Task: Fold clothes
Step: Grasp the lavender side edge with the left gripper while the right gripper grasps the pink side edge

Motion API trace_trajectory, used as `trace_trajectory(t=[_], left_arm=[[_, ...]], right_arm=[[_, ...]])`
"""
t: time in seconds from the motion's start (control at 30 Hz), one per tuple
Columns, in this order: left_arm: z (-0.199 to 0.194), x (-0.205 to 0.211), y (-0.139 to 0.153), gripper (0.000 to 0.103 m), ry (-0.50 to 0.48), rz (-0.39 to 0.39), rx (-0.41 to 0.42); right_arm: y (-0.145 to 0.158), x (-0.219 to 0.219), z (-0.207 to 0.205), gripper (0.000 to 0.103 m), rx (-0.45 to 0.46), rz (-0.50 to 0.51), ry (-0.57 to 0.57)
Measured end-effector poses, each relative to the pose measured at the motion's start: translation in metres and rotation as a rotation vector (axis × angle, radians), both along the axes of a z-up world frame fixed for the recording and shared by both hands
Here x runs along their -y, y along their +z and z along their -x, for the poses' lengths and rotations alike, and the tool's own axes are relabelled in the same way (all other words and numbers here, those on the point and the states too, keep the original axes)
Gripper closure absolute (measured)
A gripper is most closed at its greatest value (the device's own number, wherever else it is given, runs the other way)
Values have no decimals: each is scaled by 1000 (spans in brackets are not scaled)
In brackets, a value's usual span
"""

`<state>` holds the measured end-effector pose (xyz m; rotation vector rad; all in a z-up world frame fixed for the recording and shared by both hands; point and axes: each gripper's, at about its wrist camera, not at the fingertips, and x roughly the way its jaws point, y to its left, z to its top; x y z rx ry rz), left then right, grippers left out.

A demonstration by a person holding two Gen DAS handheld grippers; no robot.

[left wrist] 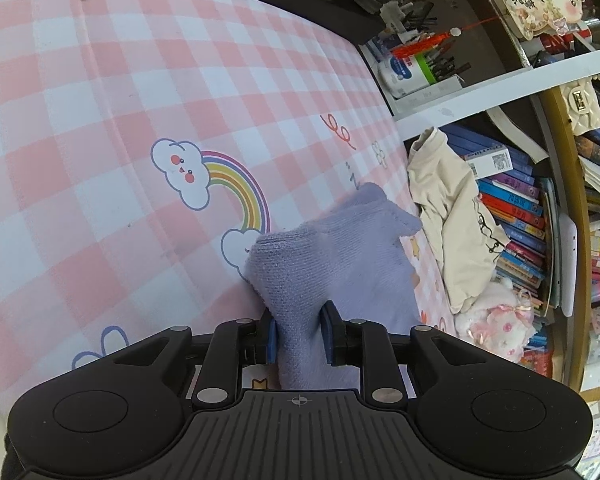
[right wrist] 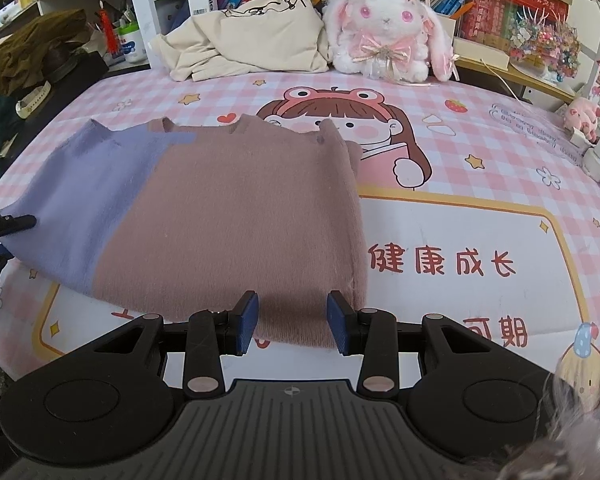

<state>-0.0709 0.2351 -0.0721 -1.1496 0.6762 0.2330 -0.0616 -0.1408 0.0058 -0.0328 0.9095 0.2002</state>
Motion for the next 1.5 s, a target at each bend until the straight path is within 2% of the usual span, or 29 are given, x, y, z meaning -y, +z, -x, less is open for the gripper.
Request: trace_trajectory(t=[0.27,0.53,0.97,1.4,1.5], left_arm=[[-1,0,0,80,-6,-7,5],[2,5,0,80,22,-13,14],[1,20,6,81,71,-94,5],[-5,39,19,85,79,-231,-44],[-5,45,25,90,85,-272,-32]], right_arm=[[8,14,-26,67,49,-28,-66],[3,31,-65,67,48,-1,-43],[-13,46,-130,67,15,-9,158],[-25,65,-173,65,-37,-144,280],[-31,68,-180,71,-69,-188,307]])
